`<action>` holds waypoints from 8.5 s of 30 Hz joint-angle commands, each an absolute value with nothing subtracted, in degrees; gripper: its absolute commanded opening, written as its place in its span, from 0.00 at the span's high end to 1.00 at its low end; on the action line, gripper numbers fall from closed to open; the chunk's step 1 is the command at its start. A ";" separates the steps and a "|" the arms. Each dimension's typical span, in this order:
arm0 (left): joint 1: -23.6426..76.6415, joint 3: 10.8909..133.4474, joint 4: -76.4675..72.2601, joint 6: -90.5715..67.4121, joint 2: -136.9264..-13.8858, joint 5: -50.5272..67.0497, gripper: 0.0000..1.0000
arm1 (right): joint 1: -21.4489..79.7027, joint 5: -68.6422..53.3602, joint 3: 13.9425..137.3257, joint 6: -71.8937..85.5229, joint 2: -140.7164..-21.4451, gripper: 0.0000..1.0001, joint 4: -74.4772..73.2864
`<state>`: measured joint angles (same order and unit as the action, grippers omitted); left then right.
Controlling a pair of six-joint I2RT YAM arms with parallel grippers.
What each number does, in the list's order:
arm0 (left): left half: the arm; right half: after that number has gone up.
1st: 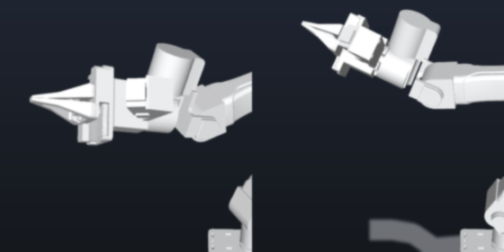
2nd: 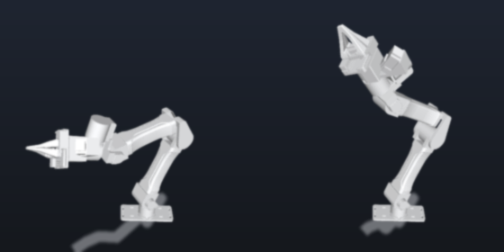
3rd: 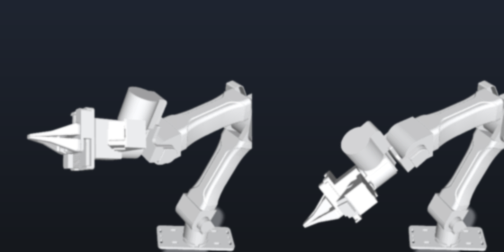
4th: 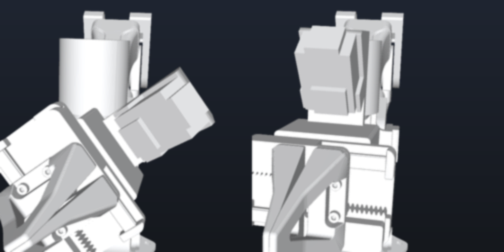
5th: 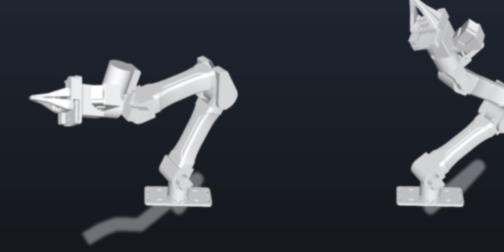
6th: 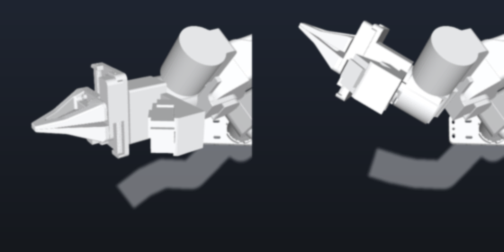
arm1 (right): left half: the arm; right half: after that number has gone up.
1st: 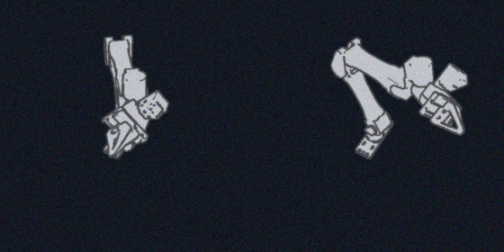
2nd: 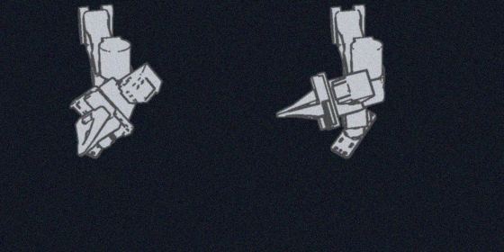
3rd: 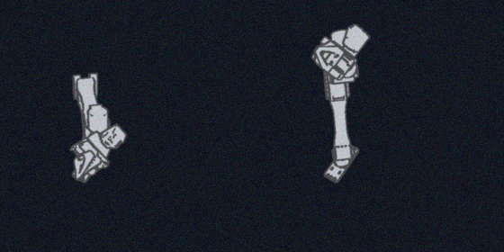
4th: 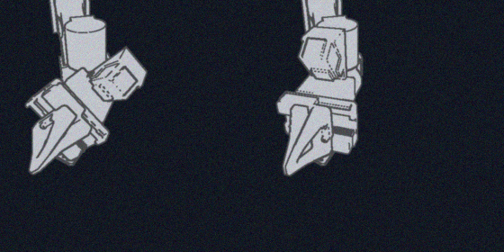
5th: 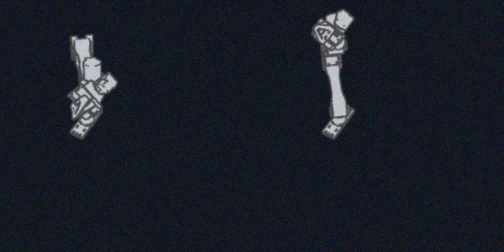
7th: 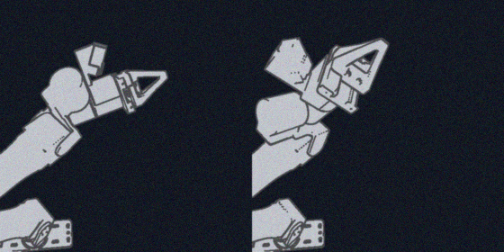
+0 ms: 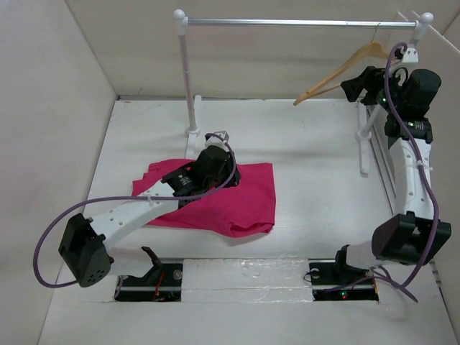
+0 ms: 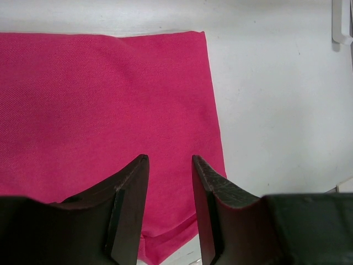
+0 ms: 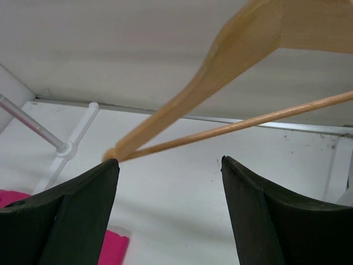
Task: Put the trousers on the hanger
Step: Grab a hanger with the right arm, then place trousers on hanger, then hang the hanger with trousers onto the clothesline
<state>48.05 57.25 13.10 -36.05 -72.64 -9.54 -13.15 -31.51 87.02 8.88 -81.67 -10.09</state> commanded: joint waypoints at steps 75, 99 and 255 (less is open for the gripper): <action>57.39 97.39 -8.60 -34.27 -99.41 -6.50 0.37 | 0.52 -44.47 38.50 23.47 -54.85 1.00 10.46; 60.20 66.02 -18.36 -50.53 -85.27 -11.85 1.00 | 14.33 -31.20 45.08 3.45 -34.63 0.26 -36.46; 50.54 56.78 18.89 -38.32 -53.44 -18.46 0.01 | -8.96 -38.41 80.09 62.14 -91.93 1.00 43.50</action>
<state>50.52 56.62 20.14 -36.97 -54.81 -17.23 -7.77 -37.93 77.19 61.82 -94.19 28.84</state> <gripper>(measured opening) 0.985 0.305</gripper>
